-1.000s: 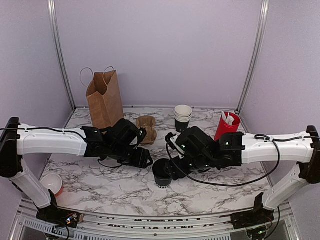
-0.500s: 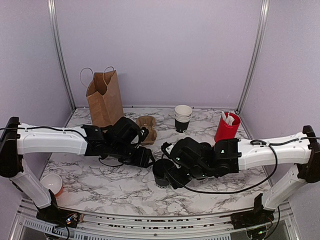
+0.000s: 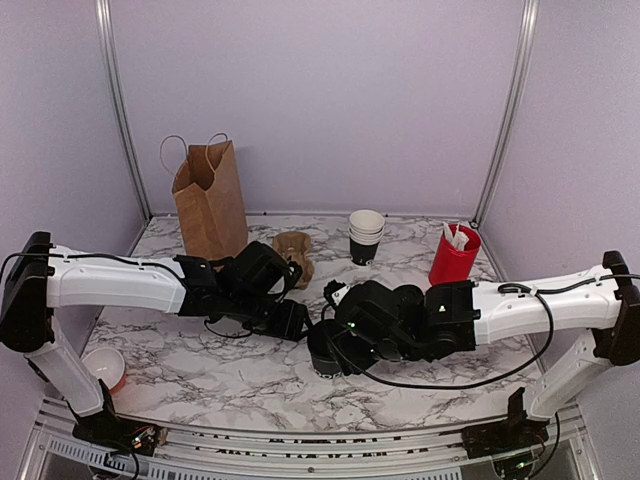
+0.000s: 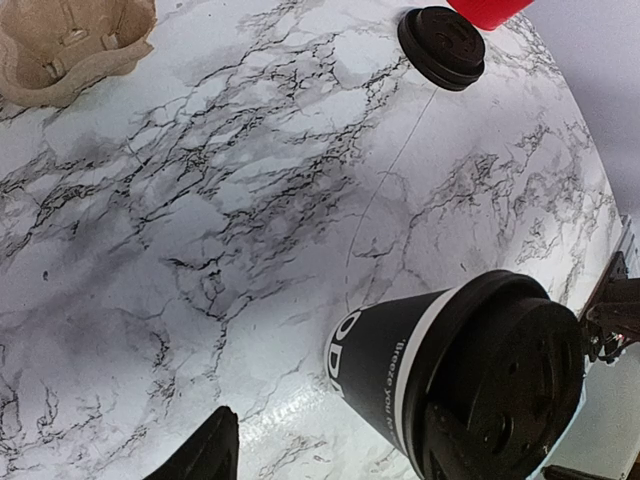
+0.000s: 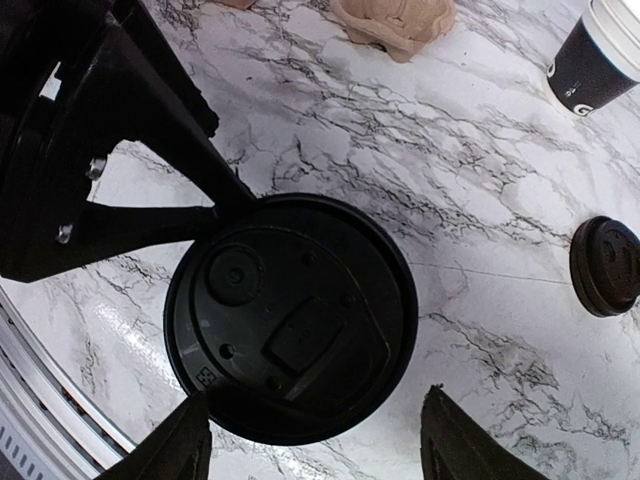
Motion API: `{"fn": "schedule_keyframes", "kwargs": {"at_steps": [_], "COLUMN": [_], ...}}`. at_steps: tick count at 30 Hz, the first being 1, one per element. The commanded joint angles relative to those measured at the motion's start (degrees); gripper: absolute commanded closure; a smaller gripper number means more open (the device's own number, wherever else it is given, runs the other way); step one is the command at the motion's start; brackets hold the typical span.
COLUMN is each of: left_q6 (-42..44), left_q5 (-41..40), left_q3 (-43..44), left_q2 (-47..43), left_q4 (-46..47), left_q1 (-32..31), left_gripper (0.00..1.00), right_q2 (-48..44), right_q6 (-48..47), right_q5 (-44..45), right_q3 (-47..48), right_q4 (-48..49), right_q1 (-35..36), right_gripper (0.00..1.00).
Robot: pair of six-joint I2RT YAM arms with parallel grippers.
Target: Pack the takeout coffee
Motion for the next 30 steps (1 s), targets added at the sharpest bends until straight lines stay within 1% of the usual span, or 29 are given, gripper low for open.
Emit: {"fn": "schedule_keyframes", "kwargs": {"at_steps": [1, 8, 11, 13, 19, 21, 26, 30], "left_q6": [0.29, 0.33, 0.42, 0.46, 0.46, 0.55, 0.56, 0.52], "left_q5": [-0.41, -0.40, -0.40, -0.33, -0.14, -0.18, -0.19, -0.27], "left_q3": [-1.37, -1.15, -1.06, -1.06, -1.17, -1.07, -0.71, -0.71], "left_q2": [0.23, 0.14, 0.23, 0.35, 0.60, 0.64, 0.73, 0.42], "left_q4": [-1.59, -1.62, -1.60, -1.54, -1.58, -1.60, -1.54, -1.62], "left_q1": [-0.38, -0.40, -0.38, -0.40, -0.35, -0.41, -0.41, -0.40], "left_gripper": [0.37, 0.37, 0.37, 0.37, 0.37, 0.37, 0.37, 0.37], "right_q2": [-1.34, -3.39, -3.15, -2.05, 1.81, 1.91, -0.13, -2.40], "right_q6": [0.33, -0.63, -0.68, 0.37, 5.43, 6.78, 7.58, 6.29], "right_q5": [1.91, 4.10, 4.04, 3.00, -2.02, -2.40, -0.79, 0.61], "right_q3": [2.40, 3.59, 2.34, 0.57, -8.70, -9.75, -8.66, -5.05], "right_q4": [0.60, 1.34, 2.63, 3.45, 8.50, 8.57, 6.08, 3.89], "right_q1": [0.77, 1.95, 2.24, 2.25, 2.56, 2.58, 2.55, 2.60], "right_gripper": [0.31, 0.31, 0.31, 0.30, 0.31, 0.30, 0.30, 0.30]}}
